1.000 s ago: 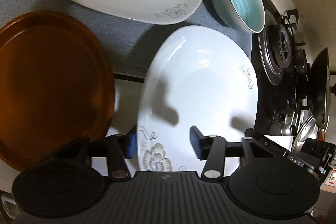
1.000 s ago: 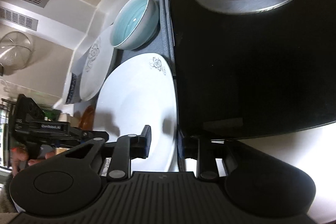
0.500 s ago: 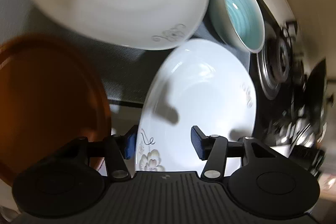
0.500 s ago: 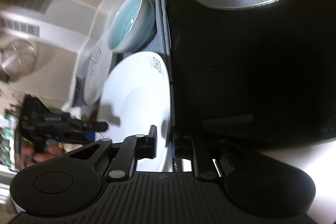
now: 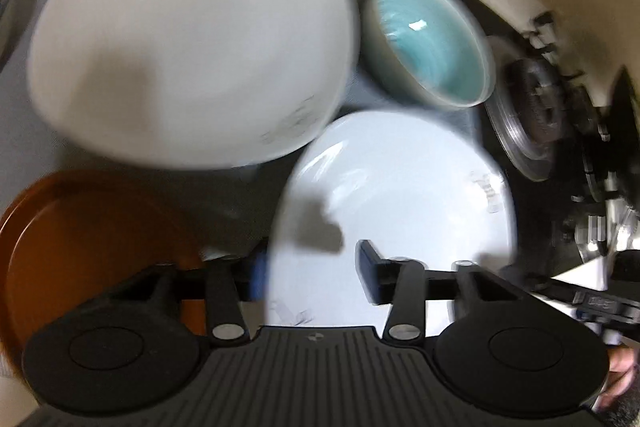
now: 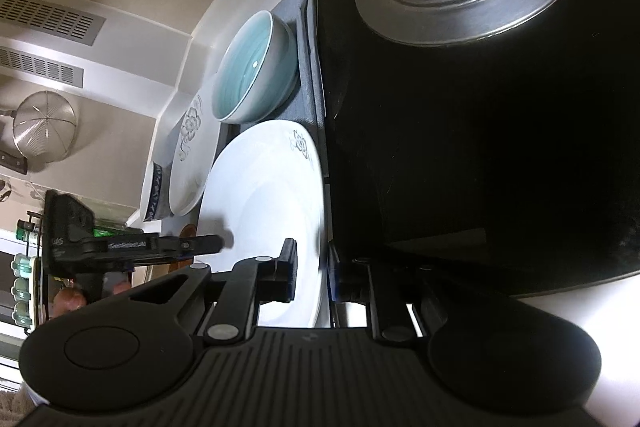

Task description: Organize plates and bowls

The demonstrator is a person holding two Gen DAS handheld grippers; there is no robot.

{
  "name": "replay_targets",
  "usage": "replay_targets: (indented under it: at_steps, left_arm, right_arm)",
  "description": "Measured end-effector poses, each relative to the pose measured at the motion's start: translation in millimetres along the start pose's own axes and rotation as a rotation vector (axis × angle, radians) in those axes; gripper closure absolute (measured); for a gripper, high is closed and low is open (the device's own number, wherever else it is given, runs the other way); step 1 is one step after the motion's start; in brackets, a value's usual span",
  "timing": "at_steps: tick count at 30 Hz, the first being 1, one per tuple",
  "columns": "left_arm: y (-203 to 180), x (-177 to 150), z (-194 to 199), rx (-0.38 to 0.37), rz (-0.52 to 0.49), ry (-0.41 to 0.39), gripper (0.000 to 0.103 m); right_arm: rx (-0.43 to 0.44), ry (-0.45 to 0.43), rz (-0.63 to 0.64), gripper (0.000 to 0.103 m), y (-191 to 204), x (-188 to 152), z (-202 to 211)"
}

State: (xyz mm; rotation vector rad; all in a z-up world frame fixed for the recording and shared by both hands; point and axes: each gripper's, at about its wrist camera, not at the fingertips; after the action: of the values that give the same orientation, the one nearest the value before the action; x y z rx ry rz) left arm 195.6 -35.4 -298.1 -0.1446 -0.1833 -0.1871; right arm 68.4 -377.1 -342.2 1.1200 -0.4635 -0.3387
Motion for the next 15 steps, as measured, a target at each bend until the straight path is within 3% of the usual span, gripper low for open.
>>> replay_targets:
  at_steps: [2, 5, 7, 8, 9, 10, 11, 15]
  left_arm:
    - [-11, -2, 4, 0.035, -0.061, -0.031, 0.046]
    - [-6, -5, 12, -0.019, -0.061, -0.033, 0.047]
    - [10, -6, 14, -0.056, -0.023, -0.027, 0.065]
    - [20, -5, 12, -0.069, 0.001, -0.008, 0.079]
    - [25, -3, 7, -0.071, 0.032, 0.021, 0.09]
    - [31, -4, 2, -0.084, 0.067, 0.059, 0.09]
    - [36, -5, -3, -0.091, 0.095, 0.095, 0.09]
    - [32, -11, -8, -0.077, 0.105, 0.114, 0.088]
  right_arm:
    - [0.023, 0.015, -0.026, 0.073, -4, -1, -5]
    - [-0.014, 0.023, 0.011, 0.071, 5, -4, -8]
    - [-0.029, 0.025, 0.041, 0.072, 10, -7, -4]
    - [-0.035, 0.024, 0.045, 0.074, 10, -8, -2]
    - [-0.045, 0.019, 0.042, 0.081, 10, -10, 0]
    - [-0.051, 0.013, 0.032, 0.092, 8, -10, 2]
    - [-0.053, 0.01, 0.023, 0.095, 6, -11, 4]
    - [-0.077, 0.002, 0.056, 0.097, 11, -14, 5]
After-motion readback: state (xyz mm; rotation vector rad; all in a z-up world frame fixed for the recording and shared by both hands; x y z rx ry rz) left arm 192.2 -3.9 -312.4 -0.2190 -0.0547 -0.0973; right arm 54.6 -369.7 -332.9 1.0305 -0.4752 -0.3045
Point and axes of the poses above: each gripper's, at about its wrist camera, not at the fingertips, and z roughly against the way its jaws point, y to its left, x to its top, and after that the axes turned 15 degrees about x, right-handed
